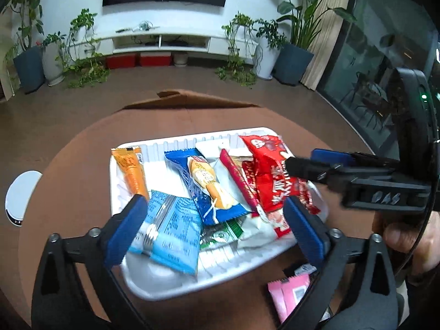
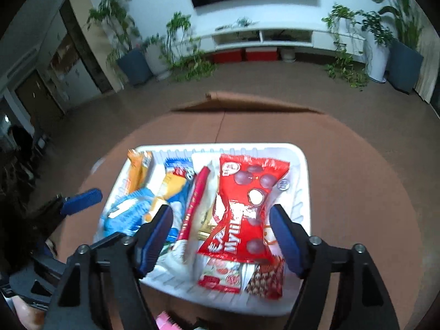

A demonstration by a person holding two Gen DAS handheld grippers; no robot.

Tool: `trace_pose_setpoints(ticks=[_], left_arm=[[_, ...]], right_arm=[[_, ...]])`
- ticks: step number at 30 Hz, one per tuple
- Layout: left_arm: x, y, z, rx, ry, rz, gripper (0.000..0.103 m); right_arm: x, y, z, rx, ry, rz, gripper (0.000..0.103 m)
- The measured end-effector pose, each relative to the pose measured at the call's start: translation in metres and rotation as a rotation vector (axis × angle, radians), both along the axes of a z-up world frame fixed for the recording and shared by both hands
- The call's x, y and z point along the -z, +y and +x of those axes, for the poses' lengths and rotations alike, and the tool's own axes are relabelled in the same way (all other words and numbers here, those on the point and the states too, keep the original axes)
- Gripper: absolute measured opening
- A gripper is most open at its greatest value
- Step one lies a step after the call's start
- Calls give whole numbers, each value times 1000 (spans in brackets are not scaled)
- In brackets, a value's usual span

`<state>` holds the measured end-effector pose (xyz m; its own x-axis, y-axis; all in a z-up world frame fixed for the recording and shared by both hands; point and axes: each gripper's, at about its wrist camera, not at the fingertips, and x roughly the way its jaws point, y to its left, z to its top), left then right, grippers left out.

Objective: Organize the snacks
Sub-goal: 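Withdraw both grippers back over the pink bar and black packet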

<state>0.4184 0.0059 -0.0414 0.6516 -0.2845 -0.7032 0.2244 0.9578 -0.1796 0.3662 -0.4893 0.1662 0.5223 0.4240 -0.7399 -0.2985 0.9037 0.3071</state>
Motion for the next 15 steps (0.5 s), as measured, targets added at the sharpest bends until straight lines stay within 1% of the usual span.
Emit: trace_pose_setpoints(ticks=[4, 6, 8, 11, 15], left_arm=[[-19, -1, -32, -4, -44, 29, 103], [-25, -3, -46, -4, -60, 41, 103], [-31, -4, -62, -6, -74, 48, 103], [-34, -6, -89, -1, -91, 63, 103], [-22, -5, -123, -4, -68, 65, 103]], right_arm=[[-21, -22, -36, 52, -67, 84, 91], [-28, -31, -59, 71, -97, 118, 92], [-30, -37, -82, 83, -107, 135, 93], [-24, -39, -115, 92, -104, 120, 93], [-5, -38, -153, 96, -72, 67, 93]])
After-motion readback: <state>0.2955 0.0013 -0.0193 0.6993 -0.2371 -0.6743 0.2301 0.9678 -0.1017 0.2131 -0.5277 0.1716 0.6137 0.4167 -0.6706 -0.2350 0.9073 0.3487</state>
